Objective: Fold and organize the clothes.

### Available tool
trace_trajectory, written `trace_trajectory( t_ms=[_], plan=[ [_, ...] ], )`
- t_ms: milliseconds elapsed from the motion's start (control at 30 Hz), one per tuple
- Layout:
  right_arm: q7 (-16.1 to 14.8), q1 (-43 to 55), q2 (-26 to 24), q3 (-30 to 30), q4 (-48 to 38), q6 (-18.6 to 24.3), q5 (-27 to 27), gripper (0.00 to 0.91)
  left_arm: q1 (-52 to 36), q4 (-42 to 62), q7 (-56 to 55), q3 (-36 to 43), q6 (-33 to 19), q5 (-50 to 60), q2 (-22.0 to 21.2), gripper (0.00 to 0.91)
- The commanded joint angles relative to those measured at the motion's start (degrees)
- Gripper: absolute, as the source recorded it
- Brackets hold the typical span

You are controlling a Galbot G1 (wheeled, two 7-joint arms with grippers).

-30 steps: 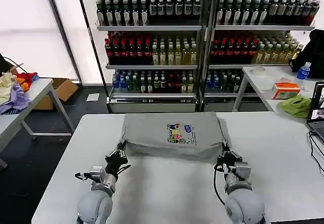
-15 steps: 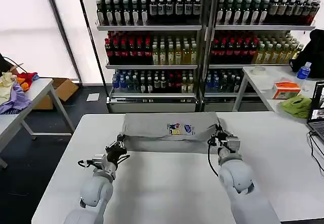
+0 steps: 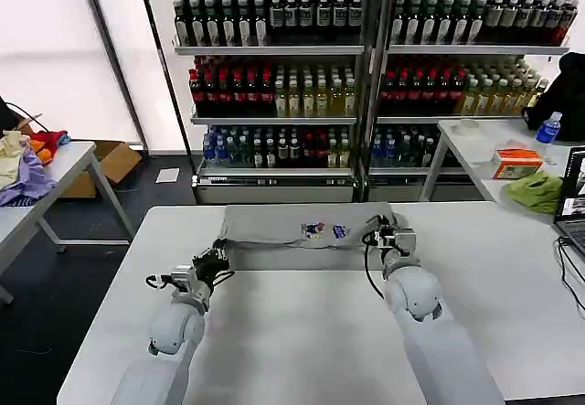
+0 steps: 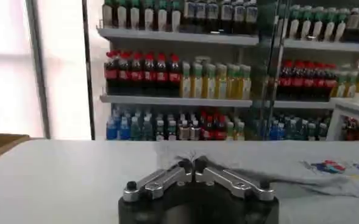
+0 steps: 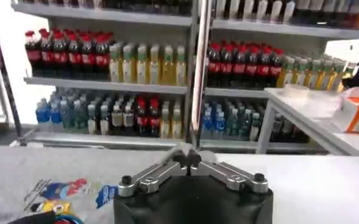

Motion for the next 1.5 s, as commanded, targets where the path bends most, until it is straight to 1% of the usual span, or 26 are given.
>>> trace_trajectory(
  t_ms=[33, 100, 167, 200, 267, 400, 500, 633, 700, 1000, 1033, 1167, 1500],
  plan=[
    [0.59, 1.32, 1.23, -0.26, -3.64, -0.58, 1.58, 0.907, -0.6, 0.05, 0.08, -0.17, 2.35, 0.0, 0.3, 0.907],
    [2.14, 1.18, 1.7, 0.07, -3.96, 2.09, 5.21, 0.907, -0.06, -0.81, -0.11, -0.27, 3.1, 0.03, 0.41, 0.907],
    [4.44, 0.87, 2.18, 0.68, -3.53, 6.73, 7.16, 0.907, 1.01, -2.27, -0.34, -0.37, 3.95, 0.03, 0.53, 0.907],
    [4.44, 0.87, 2.18, 0.68, -3.53, 6.73, 7.16, 0.907, 1.37, -3.01, -0.4, -0.37, 4.06, 0.05, 0.55, 0.907],
    [5.88, -0.43, 1.64, 1.32, -0.57, 7.46, 9.05, 0.907, 2.31, -4.76, -0.61, -0.29, 4.4, 0.18, 0.68, 0.907],
    [6.43, -3.65, -0.06, 1.77, 3.9, 6.63, 8.14, 0.907, 3.64, -6.21, -0.74, -0.25, 4.89, 1.72, 0.62, 0.907],
    [6.84, -7.57, -1.16, 2.51, 8.47, 4.62, 5.68, 0.907, 4.9, -7.01, -0.95, -0.34, 5.2, 2.33, 0.33, 0.907],
    [7.11, -11.8, -2.1, 3.75, 11.24, 3.76, 4.21, 0.907, 6.57, -7.94, -1.09, -0.39, 5.78, 3.59, 0.2, 0.907],
    [8.26, -13.22, -2.26, 4.4, 11.96, 3.66, 4.19, 0.907, 6.98, -8.34, -1.37, -0.56, 6.08, 3.71, 0.24, 0.907],
    [8.81, -15.67, -3.14, 6.03, 12.06, 3.15, 3.92, 0.907, 6.17, -7.26, -1.54, -0.66, 6.67, 3.72, 1.14, 0.907],
    [9.23, -15.41, -3.12, 6.23, 11.48, 2.99, 3.92, 0.907, 5.77, -6.58, -1.42, -0.52, 6.88, 3.71, 1.4, 0.907],
    [9.33, -15.06, -3.15, 7.06, 9.44, 2.94, 3.95, 0.907, 5.1, -5.75, -1.28, -0.36, 7.12, 3.62, 2.28, 0.907],
    [8.76, -14.4, -2.82, 7.26, 5.52, 3.35, 3.88, 0.907, 4.32, -2.85, -1.27, -0.58, 7.02, 3.58, 2.2, 0.907]
  ],
)
